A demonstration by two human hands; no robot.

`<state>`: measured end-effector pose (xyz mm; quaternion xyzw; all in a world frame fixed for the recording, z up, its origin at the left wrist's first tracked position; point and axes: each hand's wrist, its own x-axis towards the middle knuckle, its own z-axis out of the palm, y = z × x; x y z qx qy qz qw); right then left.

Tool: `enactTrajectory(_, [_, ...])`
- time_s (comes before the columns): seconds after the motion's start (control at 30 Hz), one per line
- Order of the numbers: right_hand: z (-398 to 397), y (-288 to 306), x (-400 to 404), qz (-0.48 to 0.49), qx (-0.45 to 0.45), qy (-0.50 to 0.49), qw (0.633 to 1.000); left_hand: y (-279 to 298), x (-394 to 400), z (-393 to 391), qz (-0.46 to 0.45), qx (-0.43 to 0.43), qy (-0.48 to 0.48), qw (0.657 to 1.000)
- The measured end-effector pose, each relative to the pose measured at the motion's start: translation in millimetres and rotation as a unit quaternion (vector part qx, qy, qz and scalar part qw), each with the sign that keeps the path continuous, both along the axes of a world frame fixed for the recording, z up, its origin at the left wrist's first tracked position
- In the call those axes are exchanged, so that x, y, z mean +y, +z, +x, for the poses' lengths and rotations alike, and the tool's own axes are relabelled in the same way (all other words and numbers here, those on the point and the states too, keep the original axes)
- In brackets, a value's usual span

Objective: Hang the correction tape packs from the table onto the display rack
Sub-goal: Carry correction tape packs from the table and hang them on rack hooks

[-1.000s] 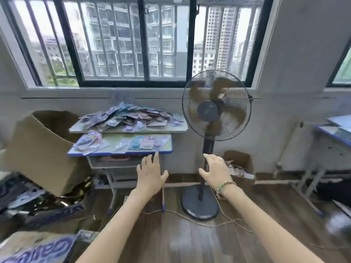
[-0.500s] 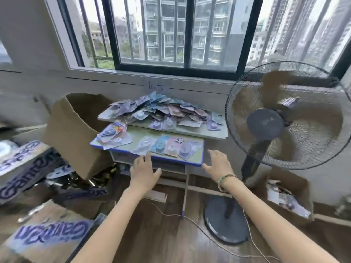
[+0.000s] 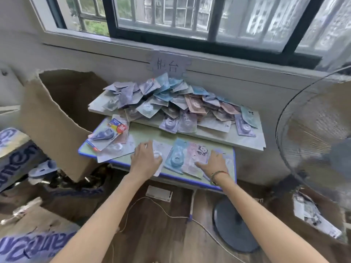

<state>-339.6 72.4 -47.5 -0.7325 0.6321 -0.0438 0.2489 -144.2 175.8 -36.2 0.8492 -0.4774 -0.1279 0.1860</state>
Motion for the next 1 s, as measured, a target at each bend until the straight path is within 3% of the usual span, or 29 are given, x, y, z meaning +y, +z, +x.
enactTrajectory(0.23, [59.1,-49.1,-33.3,0.059,0.076,-0.066,0.993,-29.8,-48.0,46.6,0.043,0.033,-0.036,0.998])
enactTrajectory(0.47, [76.5,-63.9,-52.6,0.038,0.152,-0.092,0.983,-43.3,-79.0,60.4,0.027,0.062,-0.047,0.997])
enactTrajectory(0.73, [78.8,-53.4,-69.1,0.051,0.105,-0.106,0.987,-47.4,-100.6,47.8,0.040,0.074,-0.071,0.994])
enactTrajectory(0.87, [67.3,-41.9,-83.3,0.025,0.038,-0.118,0.992,-48.9,-113.6,30.1,0.099,0.082,-0.110,0.986])
enactTrajectory(1.0, [38.2,-35.1,-91.8,-0.003,0.080,-0.105,0.991,-54.7,-128.2,10.8,0.146,0.070,-0.139,0.977])
